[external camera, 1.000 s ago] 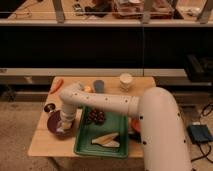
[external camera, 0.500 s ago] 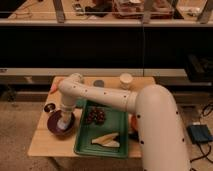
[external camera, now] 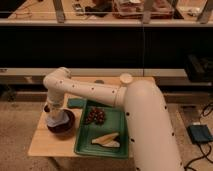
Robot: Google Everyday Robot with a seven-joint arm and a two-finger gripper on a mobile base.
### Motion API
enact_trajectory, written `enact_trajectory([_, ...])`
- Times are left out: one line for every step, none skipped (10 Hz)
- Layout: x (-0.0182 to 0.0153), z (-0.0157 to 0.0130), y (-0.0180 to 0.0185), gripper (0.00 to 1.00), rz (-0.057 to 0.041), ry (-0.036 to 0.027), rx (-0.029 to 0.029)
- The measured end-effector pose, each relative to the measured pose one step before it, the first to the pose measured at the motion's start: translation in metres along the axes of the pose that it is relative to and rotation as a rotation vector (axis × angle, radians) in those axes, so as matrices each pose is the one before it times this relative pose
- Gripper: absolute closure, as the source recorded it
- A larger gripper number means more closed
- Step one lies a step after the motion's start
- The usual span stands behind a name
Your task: Wipe purple bowl with towel
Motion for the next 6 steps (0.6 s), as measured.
enact_trajectory([0.00721,0.00174,-0.00447,1.00,-0.01932,0.00668,0.00211])
enact_trajectory([0.00570,0.00064,-0.00599,1.00,-0.01511,0.01085,0.00126])
enact_trajectory([0.00121,0.00003,-0.00767,1.00,-0.01063,0.00699,0.00235])
enact_trajectory([-0.00109,0.00012,-0.00615,1.00,-0.00415,0.00324,0.00408])
enact_trajectory([-0.00279,0.00141,-0.00610,1.00,0.00030,0.00245,0.00642])
enact_trajectory([-0.00668,0.00420,-0.00777,1.00,0.00510,-0.00123,0.01272])
